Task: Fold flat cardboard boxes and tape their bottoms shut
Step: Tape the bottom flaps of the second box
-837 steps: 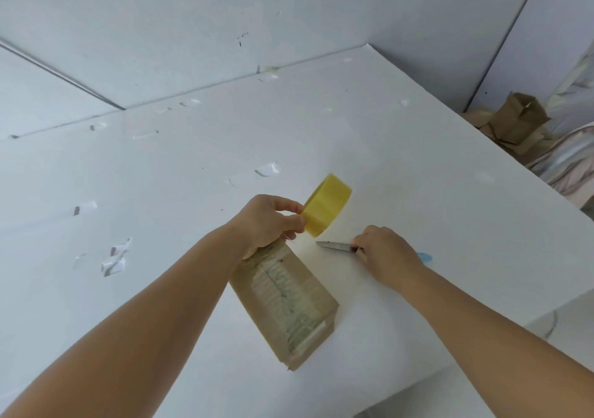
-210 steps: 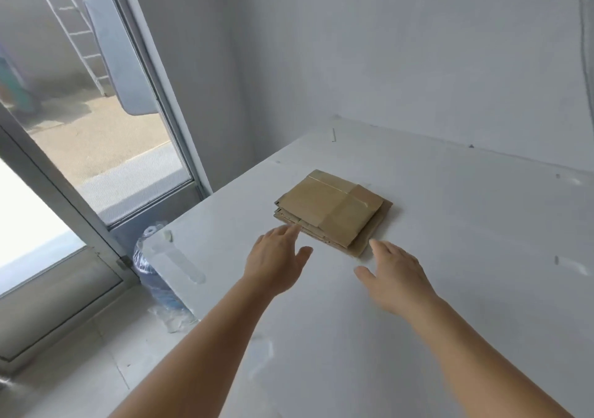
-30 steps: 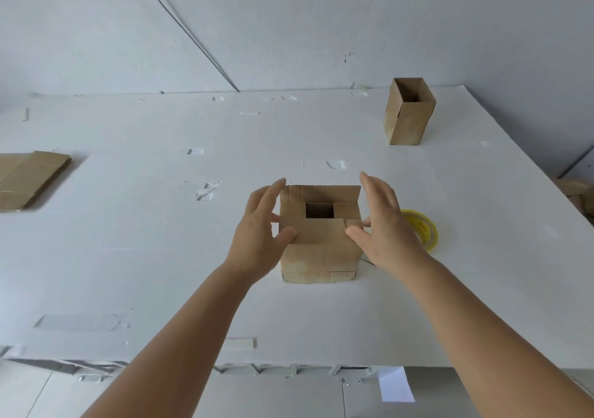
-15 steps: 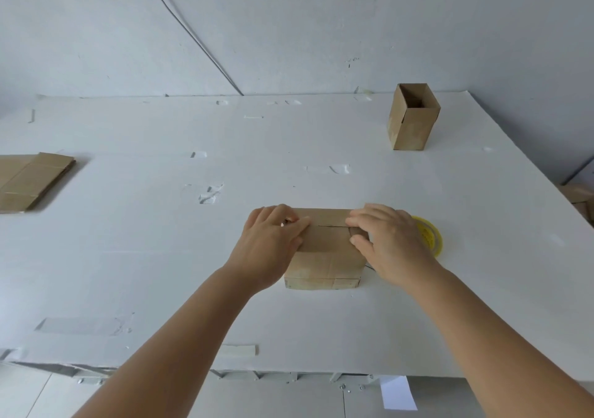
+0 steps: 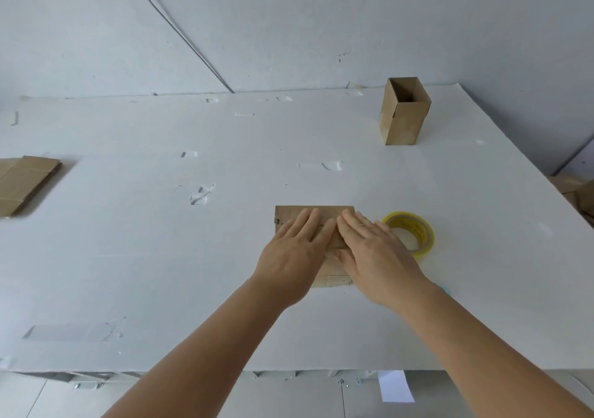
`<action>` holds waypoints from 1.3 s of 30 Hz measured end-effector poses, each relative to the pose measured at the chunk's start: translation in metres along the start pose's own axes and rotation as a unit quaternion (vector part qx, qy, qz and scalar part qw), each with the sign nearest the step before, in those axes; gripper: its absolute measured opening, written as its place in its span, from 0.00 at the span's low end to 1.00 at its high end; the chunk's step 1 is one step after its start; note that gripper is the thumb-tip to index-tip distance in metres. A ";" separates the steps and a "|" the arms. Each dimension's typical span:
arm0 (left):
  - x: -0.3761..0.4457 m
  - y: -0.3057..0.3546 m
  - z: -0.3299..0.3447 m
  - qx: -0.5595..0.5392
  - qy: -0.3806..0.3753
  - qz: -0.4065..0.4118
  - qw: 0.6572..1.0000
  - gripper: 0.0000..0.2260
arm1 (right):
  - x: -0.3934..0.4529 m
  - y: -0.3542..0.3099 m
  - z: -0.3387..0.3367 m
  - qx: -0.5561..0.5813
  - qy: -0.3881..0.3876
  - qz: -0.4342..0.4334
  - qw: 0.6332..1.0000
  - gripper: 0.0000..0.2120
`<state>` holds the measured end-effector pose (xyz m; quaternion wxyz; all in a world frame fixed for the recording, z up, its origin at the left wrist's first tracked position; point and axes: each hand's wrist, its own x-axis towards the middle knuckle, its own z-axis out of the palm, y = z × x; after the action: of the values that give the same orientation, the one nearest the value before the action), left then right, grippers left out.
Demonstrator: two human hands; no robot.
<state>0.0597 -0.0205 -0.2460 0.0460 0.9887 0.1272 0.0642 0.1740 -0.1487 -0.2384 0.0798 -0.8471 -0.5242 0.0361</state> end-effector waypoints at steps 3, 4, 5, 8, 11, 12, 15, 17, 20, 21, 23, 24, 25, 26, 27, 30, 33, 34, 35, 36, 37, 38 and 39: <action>0.003 0.002 0.005 0.010 0.014 -0.004 1.000 0.23 | 0.001 0.000 0.001 0.014 0.002 0.004 1.000 0.28; 0.003 0.002 0.006 0.009 0.017 -0.008 1.000 0.23 | 0.002 0.000 0.000 0.017 -0.001 0.005 1.000 0.28; 0.004 0.002 0.006 0.009 0.019 -0.010 1.000 0.23 | 0.003 0.001 -0.001 0.022 -0.003 0.004 1.000 0.28; 0.003 0.002 0.007 0.012 0.022 -0.012 1.000 0.23 | 0.005 0.004 -0.009 0.075 0.000 -0.007 0.997 0.26; 0.000 0.001 0.006 0.010 0.022 -0.013 1.000 0.22 | 0.001 0.015 -0.011 0.201 0.043 0.020 0.978 0.20; 0.000 0.001 0.005 0.008 0.023 -0.014 1.000 0.22 | 0.000 0.023 -0.009 0.229 0.058 0.053 0.970 0.19; 0.000 0.003 0.003 -0.004 0.021 -0.018 1.000 0.22 | -0.003 0.051 0.005 0.197 0.013 0.167 0.966 0.18; 0.000 0.004 0.002 -0.008 0.018 -0.023 1.000 0.22 | -0.006 0.069 0.017 0.129 -0.045 0.217 0.967 0.20; 0.000 0.005 0.001 -0.014 0.015 -0.030 0.999 0.22 | -0.011 0.087 0.031 0.056 -0.087 0.235 0.966 0.22; 0.000 0.005 0.001 -0.016 0.014 -0.033 0.999 0.22 | -0.011 0.090 0.034 0.049 -0.083 0.227 0.969 0.23; 0.000 0.005 0.000 -0.018 0.012 -0.038 0.999 0.22 | -0.011 0.095 0.036 0.036 -0.061 0.208 0.976 0.26; 0.000 0.005 0.000 -0.020 0.012 -0.039 0.999 0.22 | -0.010 0.098 0.037 0.025 -0.047 0.199 0.978 0.26; 0.000 0.005 -0.001 -0.025 0.014 -0.039 0.999 0.22 | -0.008 0.100 0.037 0.018 -0.034 0.194 0.980 0.26; 0.000 0.005 -0.002 -0.029 0.016 -0.040 0.999 0.22 | -0.007 0.102 0.037 0.018 -0.023 0.192 0.981 0.25; -0.001 0.005 -0.003 -0.030 0.016 -0.041 0.999 0.22 | -0.006 0.103 0.037 0.020 -0.014 0.192 0.981 0.25; -0.001 0.005 -0.003 -0.037 0.018 -0.042 0.998 0.22 | -0.006 0.105 0.036 0.056 0.020 0.207 0.977 0.25; -0.001 0.005 -0.003 -0.052 0.020 -0.044 0.997 0.22 | -0.005 0.100 0.022 0.148 0.080 0.227 0.959 0.21; -0.001 0.005 -0.003 -0.056 0.023 -0.045 0.997 0.21 | -0.003 0.096 0.014 0.183 0.107 0.225 0.951 0.19; -0.001 0.005 -0.004 -0.061 0.027 -0.047 0.997 0.21 | 0.000 0.091 0.006 0.214 0.132 0.219 0.943 0.17; -0.002 0.005 -0.004 -0.071 0.033 -0.049 0.996 0.21 | 0.002 0.084 -0.003 0.247 0.157 0.211 0.933 0.15; -0.002 0.005 -0.005 -0.087 0.040 -0.053 0.994 0.20 | 0.004 0.075 -0.013 0.282 0.179 0.203 0.920 0.14; -0.001 0.005 -0.006 -0.109 0.048 -0.060 0.991 0.20 | 0.006 0.066 -0.021 0.316 0.196 0.194 0.908 0.13; -0.001 0.005 -0.007 -0.137 0.055 -0.070 0.987 0.19 | 0.007 0.057 -0.029 0.345 0.206 0.185 0.897 0.13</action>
<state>0.0587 -0.0249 -0.2391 0.1780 0.9567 0.1888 0.1321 0.2316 -0.1704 -0.2196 0.4656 -0.8364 -0.2843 0.0534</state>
